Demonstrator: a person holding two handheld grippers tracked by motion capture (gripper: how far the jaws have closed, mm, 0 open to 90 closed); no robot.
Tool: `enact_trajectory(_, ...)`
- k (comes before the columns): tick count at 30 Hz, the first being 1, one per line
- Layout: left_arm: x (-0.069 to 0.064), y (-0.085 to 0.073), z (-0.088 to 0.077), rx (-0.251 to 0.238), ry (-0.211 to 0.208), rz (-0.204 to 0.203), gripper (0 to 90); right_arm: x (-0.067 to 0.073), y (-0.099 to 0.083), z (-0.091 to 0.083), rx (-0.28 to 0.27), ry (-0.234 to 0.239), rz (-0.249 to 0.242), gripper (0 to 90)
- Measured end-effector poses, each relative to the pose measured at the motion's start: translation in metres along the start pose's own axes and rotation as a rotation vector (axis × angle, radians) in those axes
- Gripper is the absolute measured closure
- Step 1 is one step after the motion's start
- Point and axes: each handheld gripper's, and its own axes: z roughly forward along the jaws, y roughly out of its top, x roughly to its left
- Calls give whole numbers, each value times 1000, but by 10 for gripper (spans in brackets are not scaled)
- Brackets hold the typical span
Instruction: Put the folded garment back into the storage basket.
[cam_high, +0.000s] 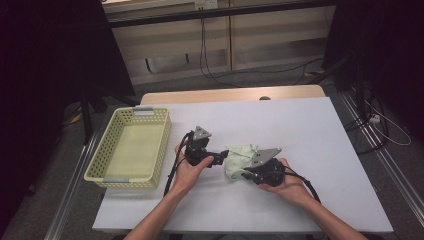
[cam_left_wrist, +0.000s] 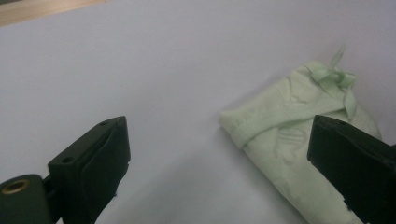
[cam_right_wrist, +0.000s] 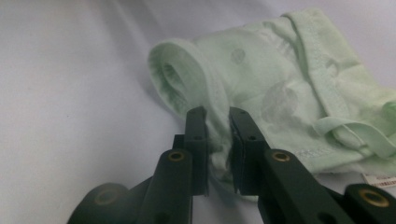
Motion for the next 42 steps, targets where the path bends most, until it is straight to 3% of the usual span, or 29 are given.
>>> enact_trajectory(7, 3, 10, 12, 39, -6, -32, 67, 2, 4, 1, 1, -5, 27, 824)
enact_trajectory(12, 3, 14, 19, 55, -38, -48, 72, 5, 9, 2, -18, 15, 43, 829)
enact_trajectory(16, 4, 14, 22, 77, -58, -60, 145, 7, 11, 2, -28, 37, 56, 829)
enact_trajectory(22, 7, 11, 28, 100, -84, -75, 291, 7, 9, 6, -21, 21, 49, 825)
enact_trajectory(24, 9, 11, 30, 95, -87, -93, 298, 7, 9, 7, -19, 5, 40, 823)
enact_trajectory(32, 8, 8, 38, 117, -130, -115, 382, 4, 6, 7, -17, 17, 52, 789)
enact_trajectory(36, 4, 6, 44, 132, -157, -120, 470, 4, 6, 6, -20, 30, 64, 734)
enact_trajectory(40, 2, 5, 46, 147, -177, -125, 628, 3, 6, 3, -23, 44, 72, 638)
enact_trajectory(42, 0, 5, 47, 153, -182, -106, 720, 4, 6, 0, -33, 41, 80, 584)
